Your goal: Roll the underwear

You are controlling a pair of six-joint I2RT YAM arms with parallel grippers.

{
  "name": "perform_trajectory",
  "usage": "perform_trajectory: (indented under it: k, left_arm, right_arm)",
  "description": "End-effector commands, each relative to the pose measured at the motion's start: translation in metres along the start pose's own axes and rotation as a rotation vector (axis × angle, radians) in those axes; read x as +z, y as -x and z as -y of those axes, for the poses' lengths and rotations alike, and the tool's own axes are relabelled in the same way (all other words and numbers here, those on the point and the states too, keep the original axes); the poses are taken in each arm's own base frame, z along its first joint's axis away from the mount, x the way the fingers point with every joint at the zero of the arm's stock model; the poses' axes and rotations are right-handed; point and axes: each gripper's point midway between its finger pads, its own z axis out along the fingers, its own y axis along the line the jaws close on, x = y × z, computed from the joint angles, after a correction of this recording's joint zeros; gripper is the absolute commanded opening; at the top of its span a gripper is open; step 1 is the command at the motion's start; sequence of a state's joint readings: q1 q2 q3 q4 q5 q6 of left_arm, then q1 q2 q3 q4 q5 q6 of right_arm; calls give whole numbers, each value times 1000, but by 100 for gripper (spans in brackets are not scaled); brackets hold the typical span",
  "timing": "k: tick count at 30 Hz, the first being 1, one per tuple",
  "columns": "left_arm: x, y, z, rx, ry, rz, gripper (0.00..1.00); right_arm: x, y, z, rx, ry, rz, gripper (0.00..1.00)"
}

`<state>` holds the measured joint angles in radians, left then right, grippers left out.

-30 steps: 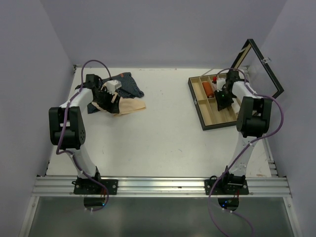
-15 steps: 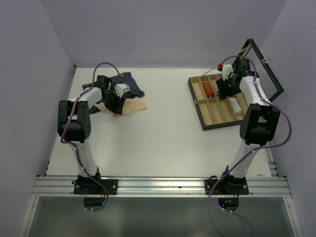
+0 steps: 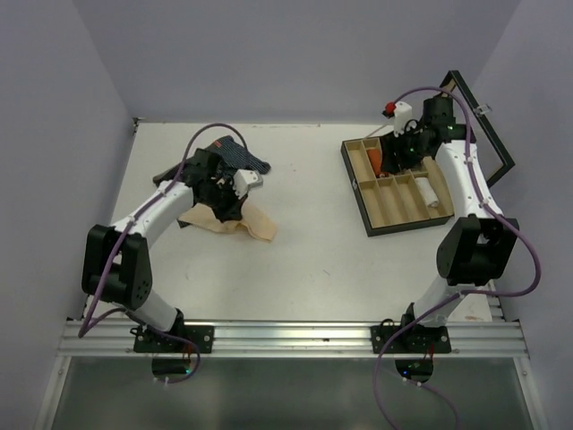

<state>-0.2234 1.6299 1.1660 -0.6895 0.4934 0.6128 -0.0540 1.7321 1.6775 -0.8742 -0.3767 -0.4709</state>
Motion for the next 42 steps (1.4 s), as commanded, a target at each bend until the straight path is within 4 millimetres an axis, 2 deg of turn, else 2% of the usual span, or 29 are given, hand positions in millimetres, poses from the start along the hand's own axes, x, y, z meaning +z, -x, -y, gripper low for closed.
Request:
perform_trajectory:
  k: [1, 2, 3, 4, 6, 7, 9, 10, 12, 13, 14, 15, 16, 17, 18, 19, 20, 23, 27, 30, 31, 33, 35, 38, 39, 42]
  left_arm:
    - [-1, 10, 61, 56, -154, 52, 0]
    - [2, 8, 74, 79, -195, 49, 0]
    - [9, 0, 99, 122, -265, 21, 1]
    - [10, -10, 116, 173, -327, -10, 10]
    - [11, -17, 148, 229, -440, -21, 23]
    - [7, -17, 154, 247, -464, -11, 36]
    - [-3, -6, 151, 271, -429, 33, 42]
    - [-6, 5, 144, 252, -396, 66, 46]
    - [-21, 26, 110, 139, -299, 161, 48]
    - [-26, 28, 90, 85, -249, 174, 48]
    - [-32, 26, 52, -2, -160, 170, 48]
    - [-33, 20, 33, -47, -113, 150, 48]
    - [-34, 15, 18, -93, -77, 136, 47]
    - [-38, 2, -9, -159, -13, 125, 47]
    - [-39, 1, -25, -220, 38, 142, 48]
    - [-38, -8, -35, -261, 62, 133, 48]
    - [-35, -22, -48, -305, 80, 100, 48]
    - [-28, -47, -73, -399, 117, 68, 48]
    - [-25, -60, -111, -507, 188, 101, 46]
    - [-16, -75, -137, -565, 231, 76, 46]
    - [-12, -86, -147, -594, 248, 56, 46]
    - [-9, -94, -159, -620, 269, 40, 46]
    - [-8, -105, -176, -645, 296, 34, 46]
    - [-15, -106, -195, -628, 321, 41, 47]
    - [-19, -95, -196, -602, 293, 79, 47]
    - [-38, -74, -181, -481, 231, 141, 50]
  right_arm:
    - [-7, 10, -43, -12, 141, 23, 54]
    - [-4, 5, -46, -5, 155, 11, 51]
    - [0, 4, -61, -18, 196, -4, 50]
    - [5, 0, -68, -22, 230, -19, 50]
    - [10, -10, -86, -18, 299, -68, 46]
    - [12, -13, -93, -30, 331, -79, 45]
    - [17, -23, -115, -26, 412, -120, 44]
    - [21, -30, -130, -33, 449, -148, 44]
    - [24, -35, -148, -38, 493, -166, 43]
    - [28, -43, -168, -59, 528, -195, 44]
    - [31, -43, -175, -82, 526, -186, 45]
    - [34, -46, -184, -82, 531, -197, 46]
    - [38, -54, -203, -109, 559, -223, 48]
    - [42, -53, -210, -128, 560, -211, 49]
    - [46, -55, -219, -134, 567, -218, 50]
    - [50, -64, -235, -163, 586, -241, 51]
    - [57, -62, -241, -187, 583, -228, 51]
    - [74, -75, -264, -226, 598, -276, 51]
    - [97, -90, -292, -251, 623, -336, 54]
    - [105, -99, -313, -273, 652, -371, 56]
    - [105, -100, -317, -285, 656, -374, 56]
    - [106, -107, -327, -322, 661, -379, 57]
    - [107, -109, -329, -343, 646, -378, 57]
    - [105, -113, -329, -360, 637, -383, 58]
    - [103, -118, -328, -361, 637, -392, 59]
    - [100, -122, -330, -382, 637, -389, 60]
